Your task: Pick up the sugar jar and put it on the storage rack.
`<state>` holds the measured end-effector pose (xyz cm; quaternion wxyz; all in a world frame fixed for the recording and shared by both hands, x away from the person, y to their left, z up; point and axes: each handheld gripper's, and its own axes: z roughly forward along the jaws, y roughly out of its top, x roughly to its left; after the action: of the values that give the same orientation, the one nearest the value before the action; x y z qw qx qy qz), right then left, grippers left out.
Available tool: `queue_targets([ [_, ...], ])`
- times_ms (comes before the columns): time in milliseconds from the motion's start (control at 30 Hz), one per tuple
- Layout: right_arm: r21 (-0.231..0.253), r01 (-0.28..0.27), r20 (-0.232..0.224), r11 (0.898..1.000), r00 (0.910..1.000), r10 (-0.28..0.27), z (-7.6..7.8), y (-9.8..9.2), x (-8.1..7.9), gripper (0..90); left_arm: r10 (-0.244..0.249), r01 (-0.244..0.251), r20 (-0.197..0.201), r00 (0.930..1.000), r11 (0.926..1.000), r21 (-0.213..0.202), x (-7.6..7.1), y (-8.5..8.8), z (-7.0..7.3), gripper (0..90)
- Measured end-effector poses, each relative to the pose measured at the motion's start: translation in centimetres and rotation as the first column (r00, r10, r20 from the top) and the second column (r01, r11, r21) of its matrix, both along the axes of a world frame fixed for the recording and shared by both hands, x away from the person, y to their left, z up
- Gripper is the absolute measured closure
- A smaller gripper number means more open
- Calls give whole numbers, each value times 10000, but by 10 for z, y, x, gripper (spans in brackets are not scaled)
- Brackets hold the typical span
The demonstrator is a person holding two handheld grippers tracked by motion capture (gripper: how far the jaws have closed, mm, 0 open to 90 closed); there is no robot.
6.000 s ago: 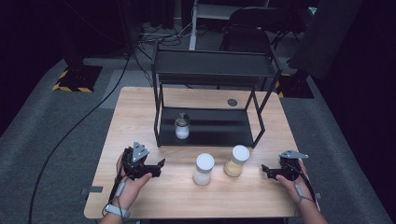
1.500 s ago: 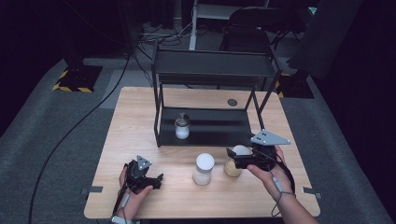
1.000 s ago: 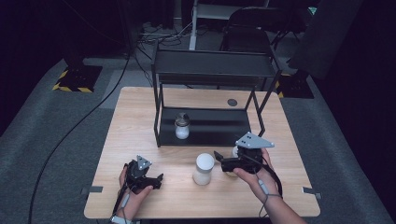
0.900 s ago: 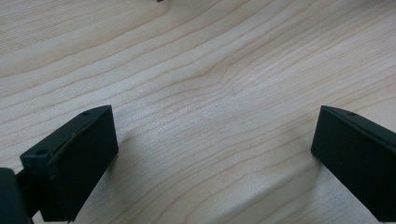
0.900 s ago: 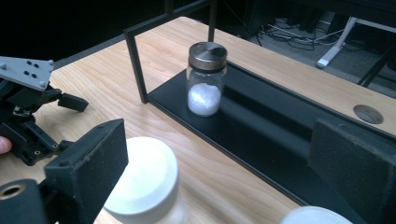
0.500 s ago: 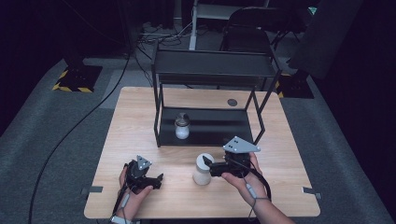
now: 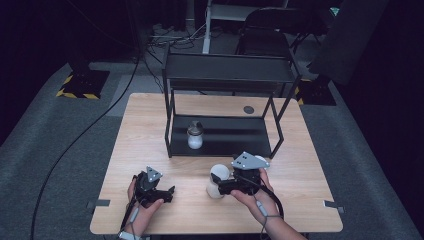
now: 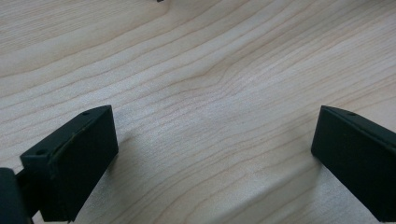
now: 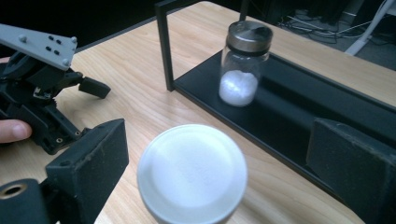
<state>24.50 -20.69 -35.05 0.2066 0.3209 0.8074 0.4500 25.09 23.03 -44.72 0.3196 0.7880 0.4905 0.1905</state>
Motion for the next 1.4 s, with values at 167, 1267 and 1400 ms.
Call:
queue_targets([
  [167, -19, -89, -84, 10000, 9999, 89, -4, 4, 1, 56, -9, 9, -3, 10000, 10000, 8, 0, 0, 0, 5],
  [1267, -476, -437, -670, 9979, 9969, 404, -28, 14, 15, 333, -6, 6, -2, 10000, 10000, 1, 0, 0, 0, 5],
  [1400, -497, -483, -639, 9976, 9969, 451, -28, 14, 15, 335, 0, 0, -4, 10000, 10000, -5, 0, 0, 0, 5],
])
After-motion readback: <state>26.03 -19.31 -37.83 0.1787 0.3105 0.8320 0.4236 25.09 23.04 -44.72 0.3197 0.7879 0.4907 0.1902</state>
